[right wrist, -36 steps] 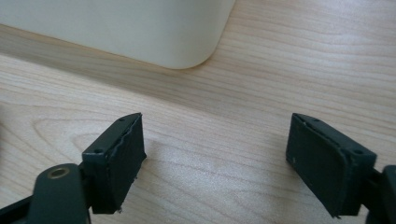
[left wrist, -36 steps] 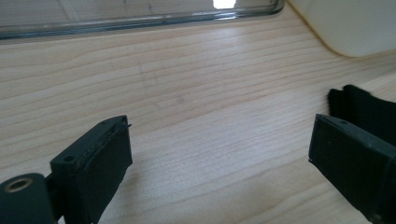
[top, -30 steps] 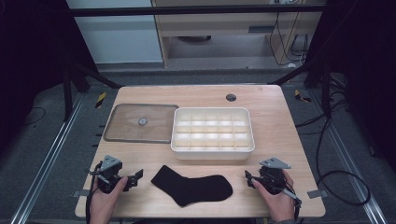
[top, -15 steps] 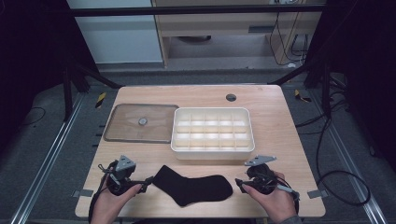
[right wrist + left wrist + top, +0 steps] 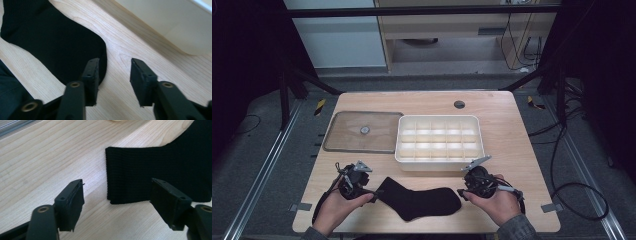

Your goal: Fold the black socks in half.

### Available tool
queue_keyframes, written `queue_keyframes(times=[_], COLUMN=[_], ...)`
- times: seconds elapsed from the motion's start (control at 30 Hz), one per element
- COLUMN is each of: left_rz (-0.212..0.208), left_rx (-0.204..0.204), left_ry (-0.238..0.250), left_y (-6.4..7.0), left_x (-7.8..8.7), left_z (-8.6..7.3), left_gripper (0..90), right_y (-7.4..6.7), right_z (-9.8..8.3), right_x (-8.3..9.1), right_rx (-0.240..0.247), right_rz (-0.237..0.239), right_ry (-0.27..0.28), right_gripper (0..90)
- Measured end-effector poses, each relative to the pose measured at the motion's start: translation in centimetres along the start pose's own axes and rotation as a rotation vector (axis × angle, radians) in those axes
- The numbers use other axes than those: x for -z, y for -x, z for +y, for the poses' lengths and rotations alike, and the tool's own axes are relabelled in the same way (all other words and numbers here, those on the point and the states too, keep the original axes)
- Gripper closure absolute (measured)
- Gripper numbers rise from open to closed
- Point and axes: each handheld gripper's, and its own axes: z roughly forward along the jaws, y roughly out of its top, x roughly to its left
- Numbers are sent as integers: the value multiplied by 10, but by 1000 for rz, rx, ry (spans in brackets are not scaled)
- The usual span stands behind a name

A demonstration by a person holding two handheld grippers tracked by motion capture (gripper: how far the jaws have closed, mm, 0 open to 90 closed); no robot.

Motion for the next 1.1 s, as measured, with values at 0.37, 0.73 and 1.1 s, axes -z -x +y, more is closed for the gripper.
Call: queue_keyframes(times=[0.37, 0.73, 1.1], left_rz=[6, 28, 33], left_rx=[-8, -46, -68], left_ry=[-32, -94, -160], left_y=[3, 10, 11], left_x=[-7, -22, -32], left_z=[1, 12, 15], left_gripper=[361, 454, 518], right_y=[-11, -28, -28], right_z=[7, 7, 7], right_x=[-20, -42, -44], right_rx=[4, 51, 74], right_rz=[44, 38, 29], right_ry=[-32, -88, -86], right_gripper=[611, 641, 670])
